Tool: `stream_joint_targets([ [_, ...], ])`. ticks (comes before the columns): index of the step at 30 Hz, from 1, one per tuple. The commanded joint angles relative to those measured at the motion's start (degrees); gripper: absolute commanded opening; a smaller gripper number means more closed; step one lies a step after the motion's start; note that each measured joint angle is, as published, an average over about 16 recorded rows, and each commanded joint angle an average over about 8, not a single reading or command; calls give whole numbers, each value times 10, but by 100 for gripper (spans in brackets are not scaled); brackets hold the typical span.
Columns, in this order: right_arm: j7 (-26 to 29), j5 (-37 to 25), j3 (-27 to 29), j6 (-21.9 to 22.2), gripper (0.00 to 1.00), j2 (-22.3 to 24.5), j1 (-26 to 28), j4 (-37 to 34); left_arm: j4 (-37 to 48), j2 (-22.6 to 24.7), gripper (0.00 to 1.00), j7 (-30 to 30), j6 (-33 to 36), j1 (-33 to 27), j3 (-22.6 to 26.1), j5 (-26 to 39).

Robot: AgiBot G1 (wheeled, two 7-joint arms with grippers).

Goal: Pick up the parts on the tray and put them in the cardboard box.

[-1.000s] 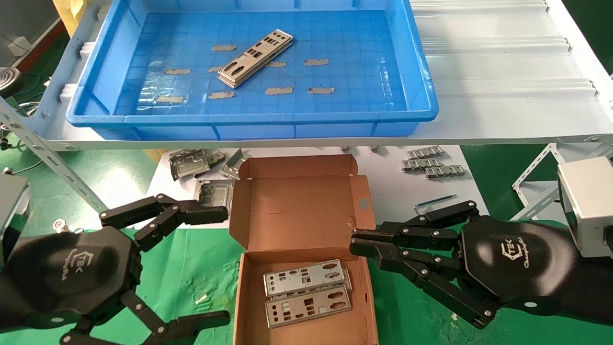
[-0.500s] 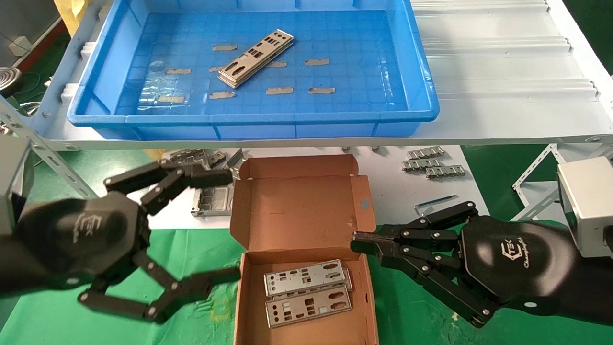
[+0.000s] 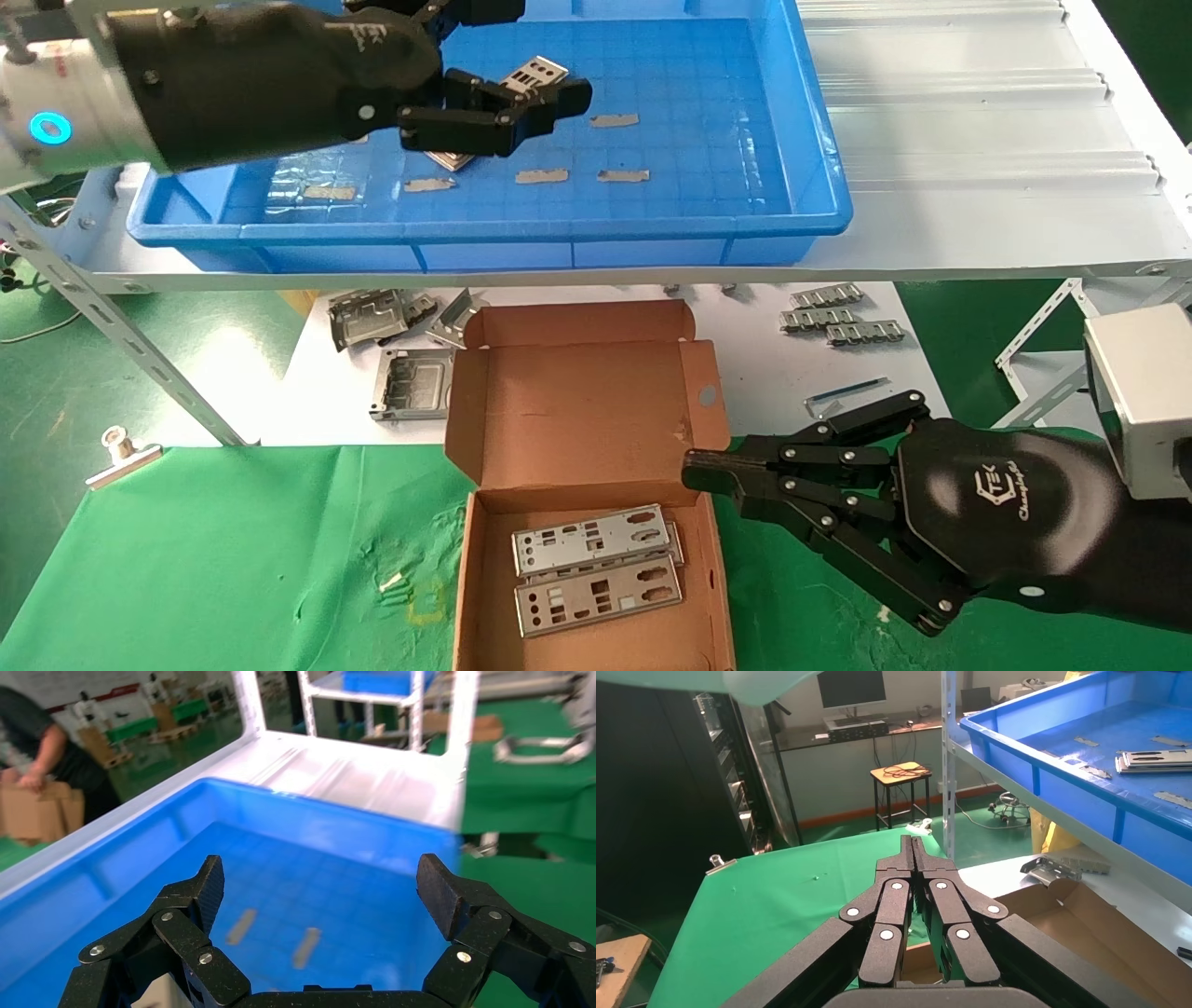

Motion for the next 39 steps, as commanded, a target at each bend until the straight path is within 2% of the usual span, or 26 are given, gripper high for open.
stream_joint_targets([
  [1, 0, 0, 0, 0, 0, 0, 0, 0, 57, 29, 100, 16, -15, -38, 13, 28],
  [7, 0, 0, 0, 0, 0, 0, 0, 0, 192, 92, 100, 22, -56, -95, 35, 66],
  [9, 0, 0, 0, 0, 6, 0, 0, 0, 226, 108, 100, 20, -72, -111, 42, 77],
  [15, 0, 0, 0, 0, 79, 0, 0, 0, 298, 144, 100, 25, -124, -146, 65, 114],
  [17, 0, 0, 0, 0, 99, 0, 0, 0, 315, 152, 100, 29, -141, -152, 69, 122],
  [22, 0, 0, 0, 0, 100, 0, 0, 0, 343, 164, 98, 30, -187, -158, 74, 130],
  [30, 0, 0, 0, 0, 100, 0, 0, 0, 345, 172, 2, 21, -244, -148, 78, 132],
  [31, 0, 0, 0, 0, 100, 0, 0, 0, 343, 172, 0, 19, -248, -147, 79, 132],
  [39, 0, 0, 0, 0, 100, 0, 0, 0, 324, 174, 0, -1, -256, -137, 88, 133],
])
